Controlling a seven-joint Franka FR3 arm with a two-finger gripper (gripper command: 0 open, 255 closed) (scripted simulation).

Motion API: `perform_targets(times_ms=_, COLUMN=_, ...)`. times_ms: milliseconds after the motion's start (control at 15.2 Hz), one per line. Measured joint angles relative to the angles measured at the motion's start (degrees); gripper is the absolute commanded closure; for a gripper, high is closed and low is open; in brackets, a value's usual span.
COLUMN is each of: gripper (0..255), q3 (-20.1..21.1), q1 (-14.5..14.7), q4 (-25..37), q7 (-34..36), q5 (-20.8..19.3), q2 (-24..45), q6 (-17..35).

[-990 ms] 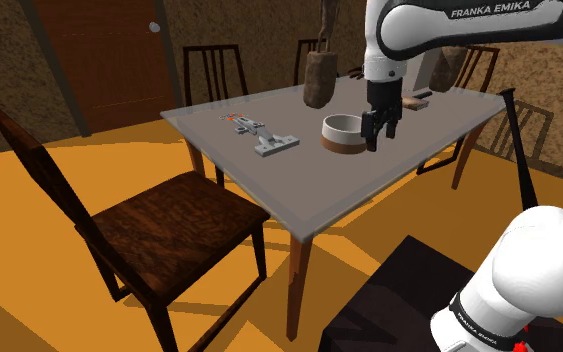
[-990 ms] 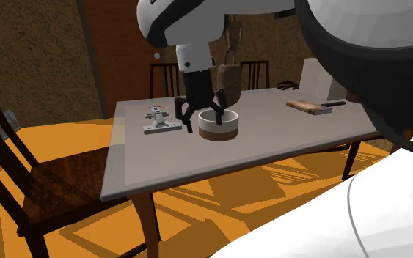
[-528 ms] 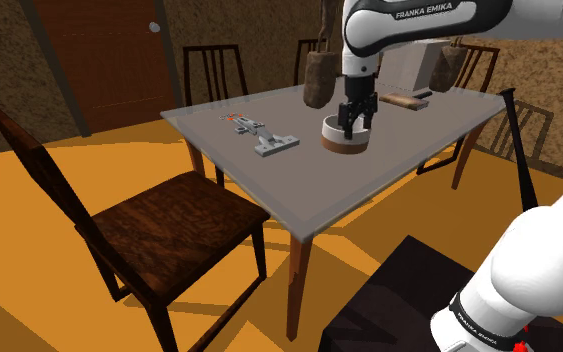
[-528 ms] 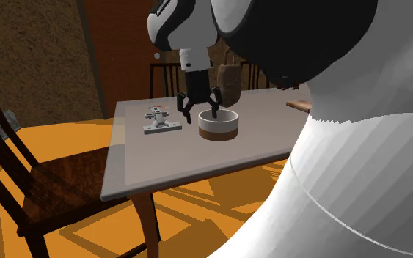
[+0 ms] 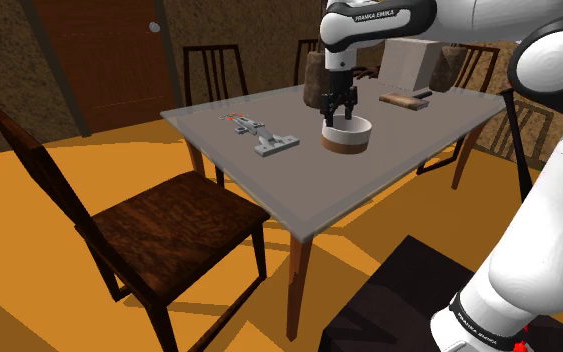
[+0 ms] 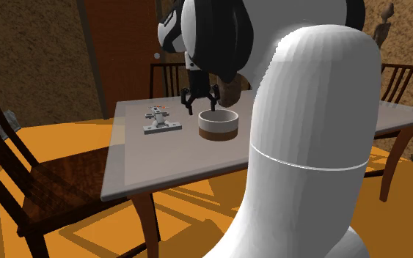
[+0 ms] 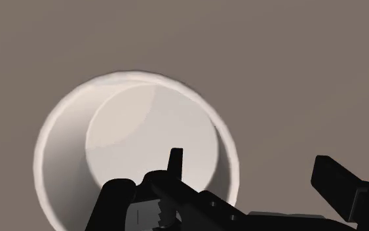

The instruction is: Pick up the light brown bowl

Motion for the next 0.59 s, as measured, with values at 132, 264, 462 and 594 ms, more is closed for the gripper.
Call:
perform_targets(times_ms=132, gripper=0, q3=-0.17, q1=-0.27, q4=2.86, q7=-0.3, q5=0.52, q2=2.71, q6=-0.06)
perform_targets(times_ms=264, gripper=0, q3=-0.23, q1=-0.38, q4=2.39, q7=-0.4, q5=0.64, q2=3.36, q6=1.08)
perform_targets(times_ms=462, gripper=0, q3=-0.23, q1=-0.39, q4=-0.06, q7=-0.33, q5=0.66, q2=3.33, q6=3.51)
perform_targets(times_ms=594, gripper=0, q3=-0.24, q1=-0.4, q4=-1.2, q7=-0.31, q5=0.67, q2=3.49, q6=4.81)
